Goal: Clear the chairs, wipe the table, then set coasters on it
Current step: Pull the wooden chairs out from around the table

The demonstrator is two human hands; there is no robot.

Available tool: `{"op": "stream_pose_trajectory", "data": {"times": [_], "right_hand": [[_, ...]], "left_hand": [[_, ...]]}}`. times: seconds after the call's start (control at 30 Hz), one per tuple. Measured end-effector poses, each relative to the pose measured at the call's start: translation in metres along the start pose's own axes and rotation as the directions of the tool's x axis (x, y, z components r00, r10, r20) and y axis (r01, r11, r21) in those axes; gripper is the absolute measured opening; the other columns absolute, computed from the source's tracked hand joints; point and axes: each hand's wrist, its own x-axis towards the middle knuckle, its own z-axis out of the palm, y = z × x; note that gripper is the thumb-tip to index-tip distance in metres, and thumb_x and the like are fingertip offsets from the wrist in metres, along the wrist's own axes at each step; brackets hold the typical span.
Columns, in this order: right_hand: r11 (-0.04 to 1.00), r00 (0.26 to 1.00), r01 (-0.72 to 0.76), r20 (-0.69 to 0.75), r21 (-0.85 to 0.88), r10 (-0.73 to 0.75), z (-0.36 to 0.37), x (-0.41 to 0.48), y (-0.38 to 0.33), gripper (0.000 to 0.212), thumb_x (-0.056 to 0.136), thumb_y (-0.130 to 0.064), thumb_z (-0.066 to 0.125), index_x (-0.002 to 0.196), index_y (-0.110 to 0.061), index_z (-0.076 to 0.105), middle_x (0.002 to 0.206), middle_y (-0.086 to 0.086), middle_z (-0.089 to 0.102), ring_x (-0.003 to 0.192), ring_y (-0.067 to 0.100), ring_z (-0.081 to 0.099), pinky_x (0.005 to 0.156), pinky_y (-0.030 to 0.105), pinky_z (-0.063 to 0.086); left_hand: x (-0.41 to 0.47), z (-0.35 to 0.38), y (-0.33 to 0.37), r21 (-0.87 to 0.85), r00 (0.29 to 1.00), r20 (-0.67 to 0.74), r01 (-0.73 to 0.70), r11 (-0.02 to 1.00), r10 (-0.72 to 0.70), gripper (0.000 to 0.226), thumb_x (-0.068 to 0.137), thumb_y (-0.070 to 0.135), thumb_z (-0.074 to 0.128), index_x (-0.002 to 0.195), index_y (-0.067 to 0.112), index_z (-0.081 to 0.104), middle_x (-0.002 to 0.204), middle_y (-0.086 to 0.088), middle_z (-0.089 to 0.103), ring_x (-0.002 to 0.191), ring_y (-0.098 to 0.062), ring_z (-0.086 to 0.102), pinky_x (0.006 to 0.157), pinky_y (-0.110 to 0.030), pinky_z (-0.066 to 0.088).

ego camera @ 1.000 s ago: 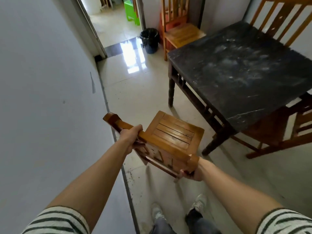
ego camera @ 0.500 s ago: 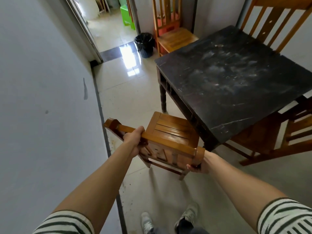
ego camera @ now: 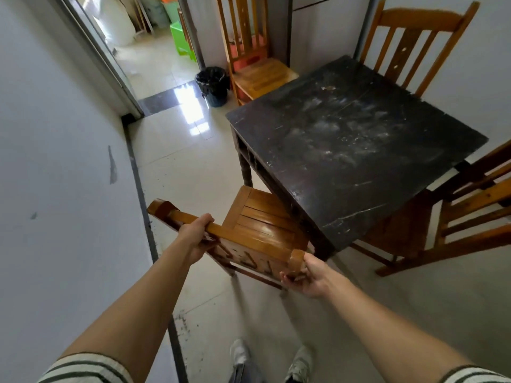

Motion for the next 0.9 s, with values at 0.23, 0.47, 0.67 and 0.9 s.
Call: {"op": "stream_pose_trajectory", "data": {"times": [0.23, 0.47, 0.67, 0.9], "right_hand": [[0.988, 0.996, 0.077, -0.057, 0.132, -0.070, 0.026, 0.022, -0.005, 0.046, 0.088, -0.040, 0.065, 0.118, -0.006, 0.056, 0.111, 0.025, 0.060, 0.080, 0.032, 0.065, 0.050, 0.034, 0.058], [0.963, 0.982, 0.182, -0.083, 0.199, -0.169, 0.016, 0.022, -0.036, 0.056, 0.088, -0.048, 0.056, 0.124, -0.005, 0.055, 0.115, 0.024, 0.061, 0.064, 0.024, 0.065, 0.044, 0.026, 0.053], [0.887, 0.881, 0.242, -0.293, -0.394, -0.370, 0.018, -0.023, -0.079, 0.031, 0.088, -0.023, 0.064, 0.109, 0.000, 0.065, 0.081, 0.018, 0.069, 0.070, 0.030, 0.067, 0.063, 0.036, 0.055], [0.469, 0.833, 0.256, -0.053, -0.845, -0.550, 0.077, -0.094, -0.120, 0.038, 0.089, -0.047, 0.060, 0.108, -0.015, 0.068, 0.102, 0.005, 0.069, 0.089, 0.021, 0.067, 0.070, 0.033, 0.051]], "left_hand": [[0.031, 0.010, 0.031, 0.058, 0.999, 0.020, -0.039, 0.998, 0.038, 0.029, 0.086, 0.016, 0.065, 0.104, 0.005, 0.045, 0.104, -0.015, 0.049, 0.097, -0.031, 0.061, 0.081, -0.047, 0.058], [0.032, 0.055, 0.046, 0.058, 0.997, 0.078, 0.005, 0.998, -0.010, 0.053, 0.088, 0.023, 0.066, 0.131, 0.002, 0.042, 0.091, -0.008, 0.054, 0.077, -0.022, 0.063, 0.072, -0.040, 0.059], [0.041, 0.065, 0.051, 0.093, 0.985, 0.170, 0.015, 0.996, -0.031, 0.055, 0.087, 0.031, 0.068, 0.127, 0.006, 0.041, 0.092, -0.009, 0.058, 0.078, -0.023, 0.065, 0.078, -0.041, 0.059], [0.012, 0.045, 0.061, 0.620, 0.907, 0.404, -0.177, 0.764, -0.119, 0.039, 0.094, 0.050, 0.053, 0.100, 0.012, 0.058, 0.092, -0.014, 0.071, 0.077, -0.031, 0.073, 0.064, -0.042, 0.062]]}}
